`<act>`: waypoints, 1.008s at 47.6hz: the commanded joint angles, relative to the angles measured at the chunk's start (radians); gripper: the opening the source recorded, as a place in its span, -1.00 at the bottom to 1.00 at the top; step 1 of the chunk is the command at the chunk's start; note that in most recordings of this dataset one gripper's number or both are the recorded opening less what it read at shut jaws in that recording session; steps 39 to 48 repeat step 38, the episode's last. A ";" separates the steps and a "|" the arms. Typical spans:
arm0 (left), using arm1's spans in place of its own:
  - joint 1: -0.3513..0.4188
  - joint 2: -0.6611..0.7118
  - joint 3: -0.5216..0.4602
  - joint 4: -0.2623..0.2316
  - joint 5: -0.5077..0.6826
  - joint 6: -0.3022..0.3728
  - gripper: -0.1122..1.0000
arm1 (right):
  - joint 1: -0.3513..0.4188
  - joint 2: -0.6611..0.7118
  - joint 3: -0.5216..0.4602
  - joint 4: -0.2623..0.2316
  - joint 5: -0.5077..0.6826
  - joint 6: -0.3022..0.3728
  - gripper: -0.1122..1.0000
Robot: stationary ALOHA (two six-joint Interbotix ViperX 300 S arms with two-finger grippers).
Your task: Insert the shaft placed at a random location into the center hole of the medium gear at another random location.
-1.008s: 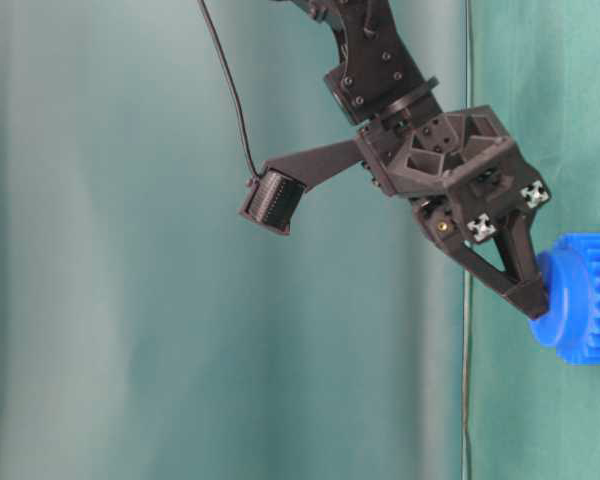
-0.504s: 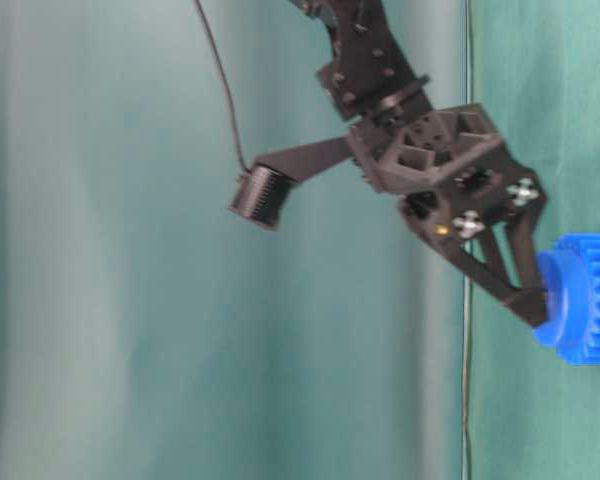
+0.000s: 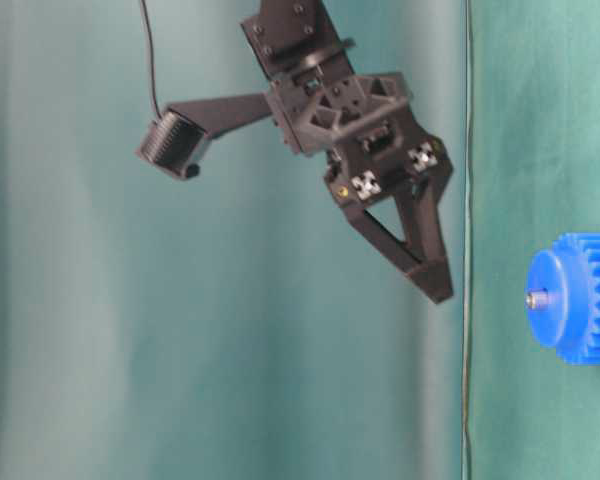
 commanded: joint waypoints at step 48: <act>-0.002 0.008 -0.025 0.003 -0.011 0.000 -0.80 | 0.003 -0.166 0.158 0.005 -0.008 0.008 0.62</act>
